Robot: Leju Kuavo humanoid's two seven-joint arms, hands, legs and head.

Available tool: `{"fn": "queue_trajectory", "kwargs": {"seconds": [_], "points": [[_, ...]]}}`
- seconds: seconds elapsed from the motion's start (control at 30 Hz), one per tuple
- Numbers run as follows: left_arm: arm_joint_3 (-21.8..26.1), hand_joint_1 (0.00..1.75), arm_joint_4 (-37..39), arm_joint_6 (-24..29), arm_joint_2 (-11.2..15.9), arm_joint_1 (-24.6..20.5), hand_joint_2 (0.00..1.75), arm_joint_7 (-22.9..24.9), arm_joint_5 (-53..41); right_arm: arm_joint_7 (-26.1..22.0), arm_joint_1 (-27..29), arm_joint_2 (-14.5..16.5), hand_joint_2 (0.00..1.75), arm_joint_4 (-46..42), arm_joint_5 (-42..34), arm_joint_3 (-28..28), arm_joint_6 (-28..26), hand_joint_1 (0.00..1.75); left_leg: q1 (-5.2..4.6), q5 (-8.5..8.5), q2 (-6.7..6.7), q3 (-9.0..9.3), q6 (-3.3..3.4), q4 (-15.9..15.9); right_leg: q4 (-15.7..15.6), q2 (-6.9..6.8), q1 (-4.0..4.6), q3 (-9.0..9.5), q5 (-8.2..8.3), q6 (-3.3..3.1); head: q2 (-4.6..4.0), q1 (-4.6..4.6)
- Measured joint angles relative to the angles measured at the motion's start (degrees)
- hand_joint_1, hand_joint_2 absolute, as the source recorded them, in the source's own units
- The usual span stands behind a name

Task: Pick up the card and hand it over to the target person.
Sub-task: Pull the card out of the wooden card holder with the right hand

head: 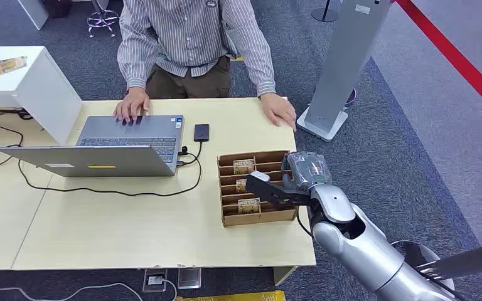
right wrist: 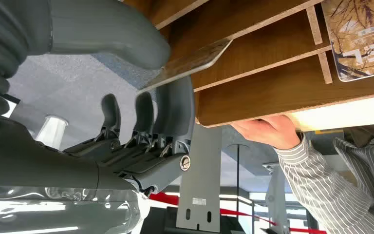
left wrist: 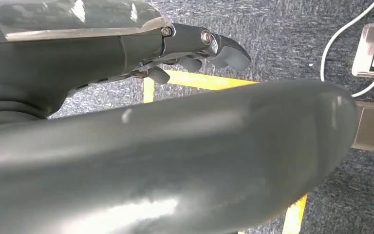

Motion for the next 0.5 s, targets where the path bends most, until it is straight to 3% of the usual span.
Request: {"fn": "queue_trajectory", "kwargs": {"seconds": [0.3,0.5], "points": [[-0.1,0.0,0.0,-0.1,0.2,0.0,0.0,0.1,0.0,0.2,0.0,0.3,1.75,0.2,-0.3,0.2,-0.4,1.1,-0.01,0.01,0.03,0.0,0.0,0.0,0.0,0.03,-0.01,-0.01,0.01,0.0,0.0,0.0],[-0.1,0.0,0.1,-0.2,0.2,0.0,0.0,0.3,0.2,0.2,0.1,0.4,1.75,0.1,-0.3,0.1,-0.6,1.42,-0.01,-0.01,0.03,0.0,0.0,0.0,0.0,0.03,-0.01,-0.01,0.0,0.0,0.0,0.0]]}}
